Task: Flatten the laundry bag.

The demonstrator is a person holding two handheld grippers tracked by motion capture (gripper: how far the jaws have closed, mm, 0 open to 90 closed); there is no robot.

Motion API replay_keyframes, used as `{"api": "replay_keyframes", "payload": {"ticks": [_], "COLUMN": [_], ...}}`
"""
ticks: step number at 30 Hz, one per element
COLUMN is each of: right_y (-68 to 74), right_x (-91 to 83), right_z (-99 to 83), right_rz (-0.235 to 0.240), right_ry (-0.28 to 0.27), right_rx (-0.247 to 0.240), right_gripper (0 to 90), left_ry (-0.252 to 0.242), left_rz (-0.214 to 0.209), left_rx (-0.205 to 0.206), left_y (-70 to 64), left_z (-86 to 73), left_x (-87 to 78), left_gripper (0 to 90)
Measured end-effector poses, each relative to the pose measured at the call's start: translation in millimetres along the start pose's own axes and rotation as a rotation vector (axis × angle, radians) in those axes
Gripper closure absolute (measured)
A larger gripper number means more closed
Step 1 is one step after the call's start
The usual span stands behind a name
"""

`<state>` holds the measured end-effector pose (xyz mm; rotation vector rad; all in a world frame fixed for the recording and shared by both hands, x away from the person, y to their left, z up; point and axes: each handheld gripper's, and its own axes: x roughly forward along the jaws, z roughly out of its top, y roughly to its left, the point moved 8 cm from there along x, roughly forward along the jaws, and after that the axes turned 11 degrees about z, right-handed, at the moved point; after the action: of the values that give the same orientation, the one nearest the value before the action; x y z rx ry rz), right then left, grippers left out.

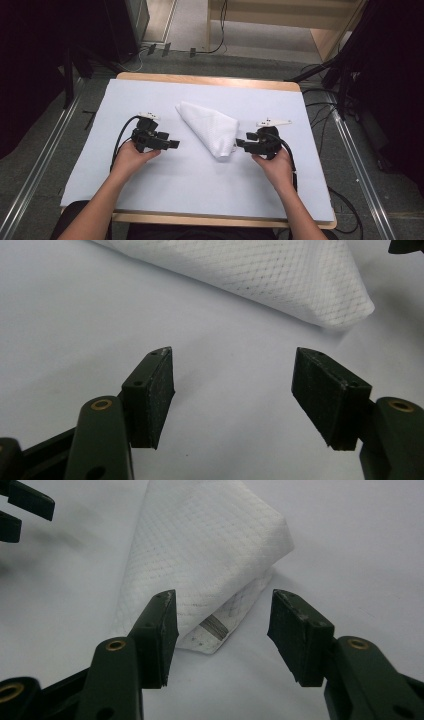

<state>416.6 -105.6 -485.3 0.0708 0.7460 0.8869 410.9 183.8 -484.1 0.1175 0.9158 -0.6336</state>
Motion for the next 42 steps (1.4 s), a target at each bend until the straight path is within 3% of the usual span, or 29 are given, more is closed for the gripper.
{"api": "replay_keyframes", "payload": {"ticks": [14, 31, 42], "right_y": [0.1, -29.9, -47.6], "right_x": [0.8, 12.4, 25.9], "right_z": [1.0, 4.6, 8.7], "right_rz": [-0.005, -0.014, -0.035], "right_ry": [0.003, 0.024, 0.035], "right_rx": [-0.006, 0.05, 0.074], "right_gripper": [49.0, 88.0, 90.0], "left_ry": [0.005, -0.001, -0.001], "left_rz": [0.002, 0.023, 0.033], "left_rx": [-0.002, -0.008, -0.014], "left_y": [0.9, 1.6, 3.7], "left_z": [-0.1, -2.2, -5.5], "left_x": [-1.9, -6.5, -8.7], "left_gripper": [36.4, 36.9, 36.5]}}
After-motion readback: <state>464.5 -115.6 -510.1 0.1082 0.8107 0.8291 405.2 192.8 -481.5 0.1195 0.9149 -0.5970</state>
